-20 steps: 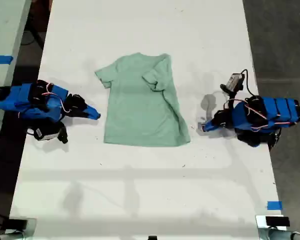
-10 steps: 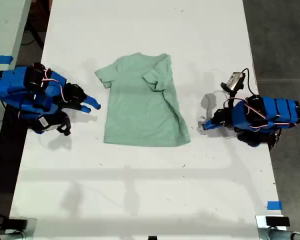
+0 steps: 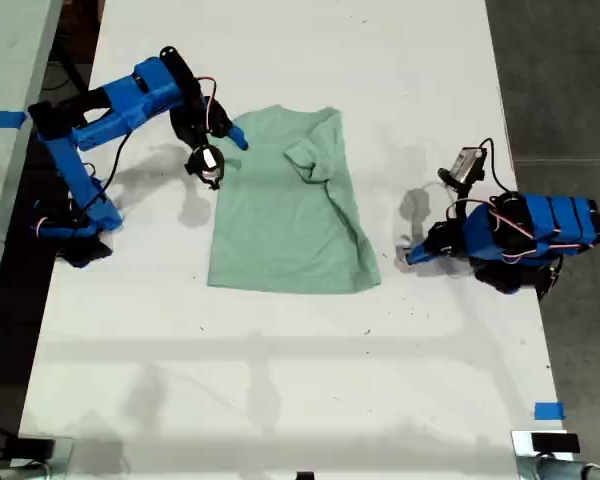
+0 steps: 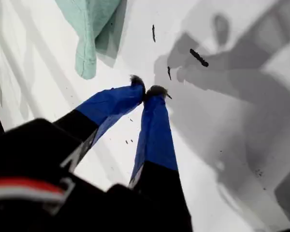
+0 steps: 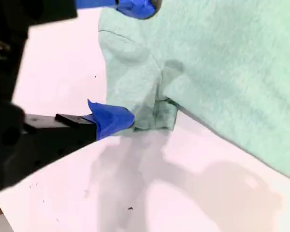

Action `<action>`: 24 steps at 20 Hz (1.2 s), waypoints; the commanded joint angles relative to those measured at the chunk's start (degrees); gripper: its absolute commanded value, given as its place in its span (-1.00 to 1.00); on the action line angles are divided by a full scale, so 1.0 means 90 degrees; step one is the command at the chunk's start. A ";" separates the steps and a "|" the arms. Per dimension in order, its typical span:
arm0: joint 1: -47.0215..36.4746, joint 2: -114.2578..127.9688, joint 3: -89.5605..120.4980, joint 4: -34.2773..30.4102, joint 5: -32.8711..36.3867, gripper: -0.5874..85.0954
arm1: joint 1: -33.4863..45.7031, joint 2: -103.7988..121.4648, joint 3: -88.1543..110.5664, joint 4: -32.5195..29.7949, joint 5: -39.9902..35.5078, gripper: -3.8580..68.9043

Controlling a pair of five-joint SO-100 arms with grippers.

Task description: Fold t shirt

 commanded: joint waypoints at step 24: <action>0.1104 -0.1582 -0.3379 -0.0254 0.0918 -0.90 | 0.0010 0.0010 -0.0049 0.0098 -0.0039 -0.77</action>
